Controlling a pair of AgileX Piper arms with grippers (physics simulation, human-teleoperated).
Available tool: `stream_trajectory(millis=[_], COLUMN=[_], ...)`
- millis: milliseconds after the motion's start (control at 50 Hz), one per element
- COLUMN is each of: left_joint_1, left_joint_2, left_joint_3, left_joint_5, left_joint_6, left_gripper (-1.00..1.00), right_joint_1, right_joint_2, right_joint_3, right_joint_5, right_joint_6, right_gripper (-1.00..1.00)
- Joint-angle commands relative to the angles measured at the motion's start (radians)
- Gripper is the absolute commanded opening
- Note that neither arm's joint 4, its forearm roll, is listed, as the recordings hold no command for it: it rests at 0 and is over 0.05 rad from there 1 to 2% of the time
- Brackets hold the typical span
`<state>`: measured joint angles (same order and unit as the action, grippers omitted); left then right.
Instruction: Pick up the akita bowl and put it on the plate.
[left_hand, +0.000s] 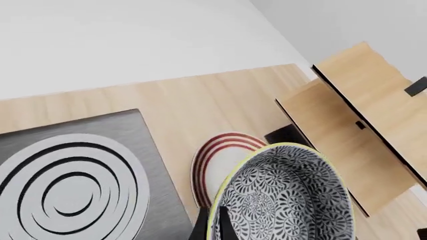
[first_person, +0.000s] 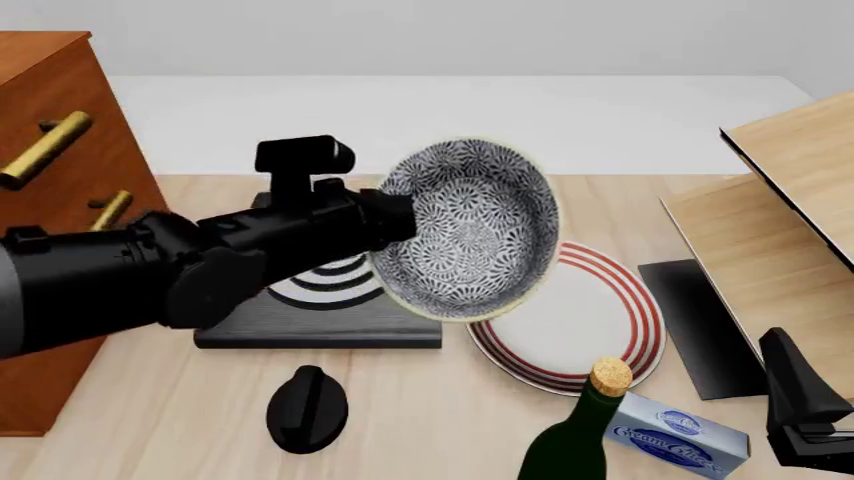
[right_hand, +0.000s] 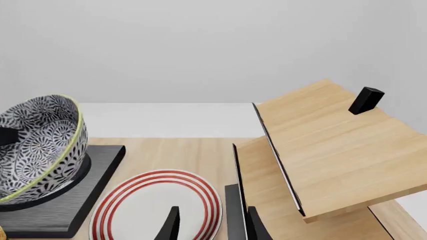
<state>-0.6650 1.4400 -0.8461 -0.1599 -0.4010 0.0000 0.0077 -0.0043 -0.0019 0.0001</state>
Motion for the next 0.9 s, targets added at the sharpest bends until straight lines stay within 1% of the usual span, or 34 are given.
stream_trajectory(millis=[20, 220, 360, 520, 900], left_joint_1=[-0.039, -0.056, -0.057, -0.059, -0.067], left_joint_2=[0.081, 0.136, 0.179, 0.221, 0.31], left_joint_3=[-0.056, -0.102, -0.112, -0.137, -0.227], left_joint_5=[-0.024, -0.028, -0.05, -0.041, -0.004], left_joint_6=[-0.008, -0.006, -0.005, -0.009, 0.036], left_gripper=[-1.0, -1.0, -1.0, -1.0, -1.0], right_joint_1=[0.0, 0.0, 0.0, 0.0, 0.0], right_joint_2=[0.0, 0.0, 0.0, 0.0, 0.0], right_joint_3=[0.0, 0.0, 0.0, 0.0, 0.0], right_joint_5=[0.0, 0.0, 0.0, 0.0, 0.0], right_joint_6=[0.0, 0.0, 0.0, 0.0, 0.001], right_gripper=[1.0, 1.0, 1.0, 1.0, 1.0])
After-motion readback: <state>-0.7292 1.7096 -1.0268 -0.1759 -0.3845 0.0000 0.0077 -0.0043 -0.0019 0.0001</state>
